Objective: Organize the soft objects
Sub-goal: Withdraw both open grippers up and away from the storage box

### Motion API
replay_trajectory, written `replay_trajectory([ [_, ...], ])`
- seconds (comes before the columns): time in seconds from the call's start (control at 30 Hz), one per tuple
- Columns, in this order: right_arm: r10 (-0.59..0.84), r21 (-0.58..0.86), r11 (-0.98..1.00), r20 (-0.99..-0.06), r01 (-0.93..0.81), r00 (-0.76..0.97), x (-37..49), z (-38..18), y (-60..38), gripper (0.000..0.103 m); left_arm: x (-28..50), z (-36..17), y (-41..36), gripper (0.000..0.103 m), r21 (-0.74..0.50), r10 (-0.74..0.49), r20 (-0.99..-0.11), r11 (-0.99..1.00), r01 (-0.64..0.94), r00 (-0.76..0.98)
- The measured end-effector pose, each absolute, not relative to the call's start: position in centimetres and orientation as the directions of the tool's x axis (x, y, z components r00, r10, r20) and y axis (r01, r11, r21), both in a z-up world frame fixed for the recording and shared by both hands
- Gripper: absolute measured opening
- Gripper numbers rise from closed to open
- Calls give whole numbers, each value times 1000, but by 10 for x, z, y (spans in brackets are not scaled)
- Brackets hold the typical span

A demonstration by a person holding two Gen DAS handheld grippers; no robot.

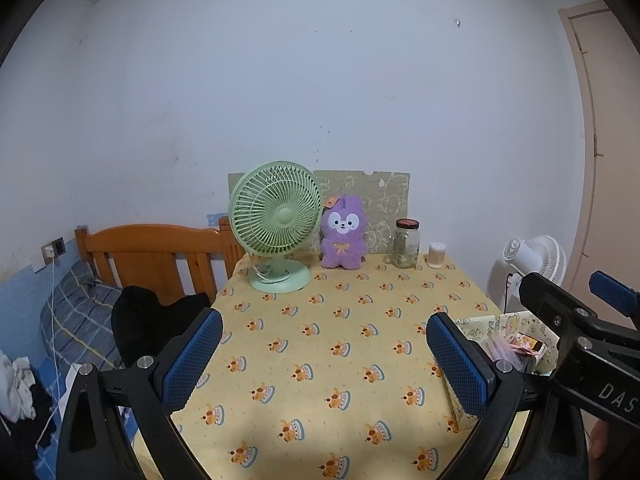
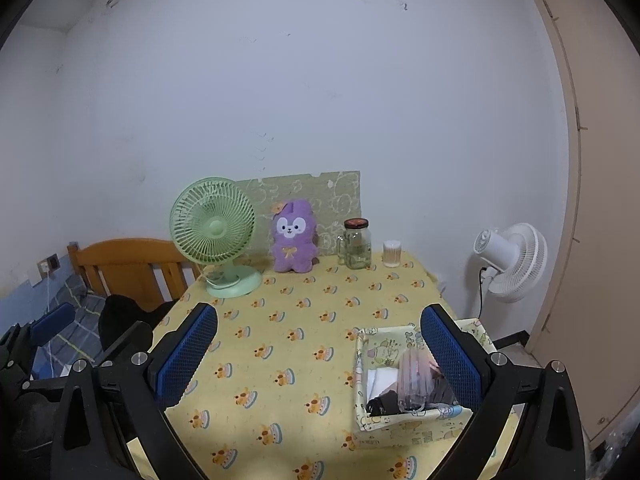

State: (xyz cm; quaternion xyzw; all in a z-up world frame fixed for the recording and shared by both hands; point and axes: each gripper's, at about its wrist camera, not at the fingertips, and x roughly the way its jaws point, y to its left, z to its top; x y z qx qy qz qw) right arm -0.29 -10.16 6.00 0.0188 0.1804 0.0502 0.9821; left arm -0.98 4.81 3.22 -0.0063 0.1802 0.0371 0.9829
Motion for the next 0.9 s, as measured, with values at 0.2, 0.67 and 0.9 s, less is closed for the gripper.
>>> replay_trajectory([
  [0.2, 112, 52, 994, -359, -100, 926, -2, 57, -101, 103, -10, 30, 48, 103, -1, 75, -361, 997, -81, 930],
  [0.67, 95, 37, 995, -354, -87, 930, -2, 58, -100, 103, -7, 31, 49, 103, -11, 67, -363, 997, -76, 929],
  [0.9, 91, 43, 996, -360, -81, 928, -1, 59, -98, 103, -4, 31, 47, 103, -16, 63, -366, 997, -74, 929],
])
